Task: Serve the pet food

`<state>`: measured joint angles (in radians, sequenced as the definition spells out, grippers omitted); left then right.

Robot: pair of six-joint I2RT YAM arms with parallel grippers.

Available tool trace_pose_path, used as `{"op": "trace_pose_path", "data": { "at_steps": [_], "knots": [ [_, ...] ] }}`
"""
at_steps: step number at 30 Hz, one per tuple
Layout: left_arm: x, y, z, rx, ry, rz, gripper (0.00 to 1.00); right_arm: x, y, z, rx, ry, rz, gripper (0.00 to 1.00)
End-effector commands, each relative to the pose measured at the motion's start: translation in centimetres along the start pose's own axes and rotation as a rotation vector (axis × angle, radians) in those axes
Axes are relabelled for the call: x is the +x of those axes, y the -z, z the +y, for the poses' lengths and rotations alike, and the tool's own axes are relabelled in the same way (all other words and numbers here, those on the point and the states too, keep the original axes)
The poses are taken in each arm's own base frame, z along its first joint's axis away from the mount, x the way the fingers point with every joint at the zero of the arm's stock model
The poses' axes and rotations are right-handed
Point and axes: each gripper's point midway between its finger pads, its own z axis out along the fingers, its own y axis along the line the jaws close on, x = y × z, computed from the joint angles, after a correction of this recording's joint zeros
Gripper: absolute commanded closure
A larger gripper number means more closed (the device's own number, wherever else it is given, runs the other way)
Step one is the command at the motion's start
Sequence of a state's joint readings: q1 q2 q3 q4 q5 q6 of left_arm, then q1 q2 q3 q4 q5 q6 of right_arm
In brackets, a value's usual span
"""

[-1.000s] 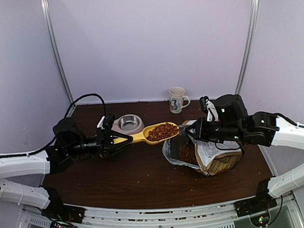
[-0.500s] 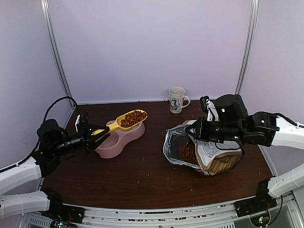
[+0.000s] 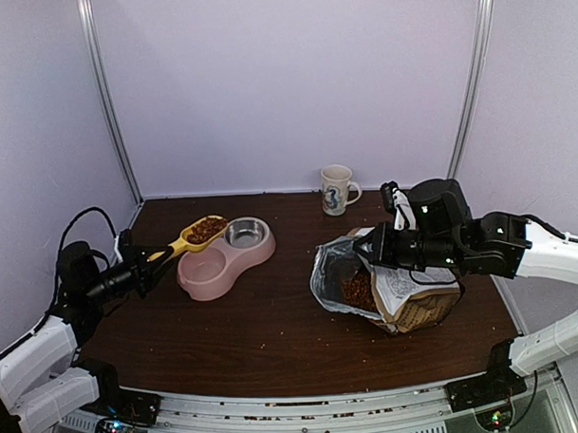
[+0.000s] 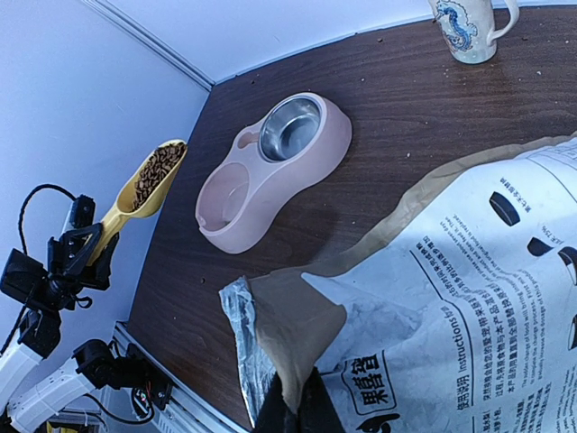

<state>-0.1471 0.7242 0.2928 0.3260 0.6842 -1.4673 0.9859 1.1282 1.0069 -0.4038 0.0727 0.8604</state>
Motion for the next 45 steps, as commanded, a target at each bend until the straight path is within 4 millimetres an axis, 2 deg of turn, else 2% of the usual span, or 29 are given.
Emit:
{"op": "trace_pose_path", "data": {
  "at_steps": [1, 14, 24, 37, 43, 45],
  "knots": [
    [-0.9, 0.9, 0.2, 0.023, -0.048, -0.045, 1.00, -3.1, 1.3, 1.4, -0.040, -0.008, -0.111, 1.00],
    [-2.2, 2.5, 4.7, -0.104, -0.033, -0.135, 1.00, -3.1, 1.3, 1.3, -0.039, -0.004, -0.110, 1.00],
    [-2.1, 3.0, 6.9, -0.198, -0.029, -0.146, 1.00, -3.2, 1.4, 1.2, -0.039, -0.007, -0.113, 1.00],
    [-2.5, 3.0, 8.2, -0.277, -0.022, -0.137, 1.00, -3.0, 1.4, 1.0, -0.034, -0.005, -0.110, 1.00],
    [-2.7, 2.8, 8.2, -0.305, -0.034, -0.121, 1.00, -3.0, 1.3, 0.8, -0.025, -0.001, -0.109, 1.00],
    [-3.2, 2.7, 7.2, -0.302, -0.060, -0.120, 1.00, -3.0, 1.3, 0.7, -0.023, 0.000, -0.109, 1.00]
  ]
}}
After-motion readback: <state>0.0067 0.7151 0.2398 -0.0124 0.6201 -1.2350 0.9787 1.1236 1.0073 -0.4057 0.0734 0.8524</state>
